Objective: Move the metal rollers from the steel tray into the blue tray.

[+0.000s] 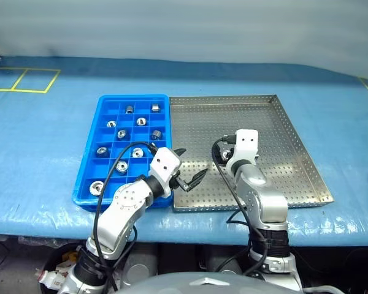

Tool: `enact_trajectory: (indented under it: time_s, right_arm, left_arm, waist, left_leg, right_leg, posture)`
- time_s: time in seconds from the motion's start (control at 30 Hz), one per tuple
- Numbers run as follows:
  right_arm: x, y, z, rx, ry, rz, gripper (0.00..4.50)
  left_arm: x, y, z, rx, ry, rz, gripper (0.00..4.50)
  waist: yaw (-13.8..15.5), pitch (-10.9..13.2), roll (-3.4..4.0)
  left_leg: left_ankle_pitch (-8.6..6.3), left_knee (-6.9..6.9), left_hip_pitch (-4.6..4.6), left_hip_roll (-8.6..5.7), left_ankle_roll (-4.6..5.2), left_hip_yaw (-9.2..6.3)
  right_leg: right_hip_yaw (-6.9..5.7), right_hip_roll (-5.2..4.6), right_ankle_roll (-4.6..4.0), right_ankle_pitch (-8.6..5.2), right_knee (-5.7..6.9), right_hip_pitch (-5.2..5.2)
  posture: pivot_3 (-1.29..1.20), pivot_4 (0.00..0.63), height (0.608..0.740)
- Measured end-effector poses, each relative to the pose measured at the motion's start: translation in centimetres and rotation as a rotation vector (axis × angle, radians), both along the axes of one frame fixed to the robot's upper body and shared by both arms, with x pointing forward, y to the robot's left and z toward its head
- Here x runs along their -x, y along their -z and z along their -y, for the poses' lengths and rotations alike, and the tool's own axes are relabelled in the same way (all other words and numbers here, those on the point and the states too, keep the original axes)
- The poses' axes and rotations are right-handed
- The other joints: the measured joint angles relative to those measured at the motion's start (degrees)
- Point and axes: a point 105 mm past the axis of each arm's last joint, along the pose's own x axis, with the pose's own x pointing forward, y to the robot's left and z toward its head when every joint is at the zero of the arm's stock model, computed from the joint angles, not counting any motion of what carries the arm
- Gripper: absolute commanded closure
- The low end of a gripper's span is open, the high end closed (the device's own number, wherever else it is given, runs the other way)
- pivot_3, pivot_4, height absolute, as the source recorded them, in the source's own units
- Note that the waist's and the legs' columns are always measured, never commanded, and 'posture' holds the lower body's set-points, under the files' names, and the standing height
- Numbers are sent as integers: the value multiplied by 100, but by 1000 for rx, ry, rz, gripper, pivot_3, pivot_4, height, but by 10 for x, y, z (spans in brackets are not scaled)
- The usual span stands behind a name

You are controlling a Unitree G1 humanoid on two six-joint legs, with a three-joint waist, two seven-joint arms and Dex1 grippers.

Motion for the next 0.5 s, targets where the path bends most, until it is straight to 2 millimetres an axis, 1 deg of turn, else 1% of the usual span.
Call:
enact_trajectory:
  time_s: [0.13, 0.17, 0.23, 0.33, 0.37, 0.43, 0.47, 0.5]
  right_arm:
    - [2, 3, -2, 3, -6, -9, 39]
    - [4, 6, -1, 5, -2, -18, 203]
    - [7, 12, 2, 11, 4, -38, 623]
    - [9, 16, 5, 19, 8, -52, 1705]
    - [10, 16, 6, 23, 8, -51, 1964]
    - [10, 14, 7, 29, 5, -46, 2649]
    - [10, 13, 7, 32, 3, -42, 2817]
    - [10, 11, 8, 35, 1, -36, 2810]
  left_arm:
    - [0, 0, 0, -1, -1, 0, 0]
    - [0, 0, 0, -1, -2, 0, 0]
    - [0, 0, -1, -1, -5, 0, 0]
    - [0, 0, -1, 0, -9, -1, 0]
    - [0, 0, -1, 0, -12, 0, 0]
    - [0, 0, -2, 2, -20, -1, 0]
    - [0, 0, -2, 3, -24, 0, 0]
    - [0, 0, -4, 6, -31, 0, 0]
  waist:
    - [10, 0, 0]
    - [14, 0, 0]
    - [18, 0, 0]
    - [12, 1, 0]
    - [14, 1, 0]
    - [15, 1, 0]
    - [17, 2, 0]
    - [17, 2, 0]
  left_leg:
    - [0, 0, 0, 1, 0, -1]
    - [0, -1, 0, 1, 0, -1]
    - [0, -3, -2, 1, 0, -1]
    - [0, -3, -2, 1, 0, 0]
    - [0, -3, -2, 0, 0, 0]
    - [0, -3, -1, 2, 0, -1]
    - [0, -3, -2, 2, 0, -1]
    - [0, -3, -3, 2, 0, -1]
  right_leg:
    - [-1, -1, 0, 0, 0, 0]
    - [-1, -1, -1, 0, -1, 0]
    - [-1, -2, -1, -1, -2, -1]
    - [-1, -2, -1, -1, -2, -3]
    - [-1, -2, -1, -1, -2, -3]
    - [-2, -2, -1, -1, -2, -3]
    - [-2, -2, -1, -1, -2, -3]
    - [-2, -2, -1, -1, -2, -3]
  posture:
    - [225, 150, 740]
    - [225, 150, 740]
    - [225, 150, 740]
    - [228, 150, 740]
    - [231, 150, 740]
    - [236, 150, 740]
    - [243, 150, 740]
    - [243, 150, 740]
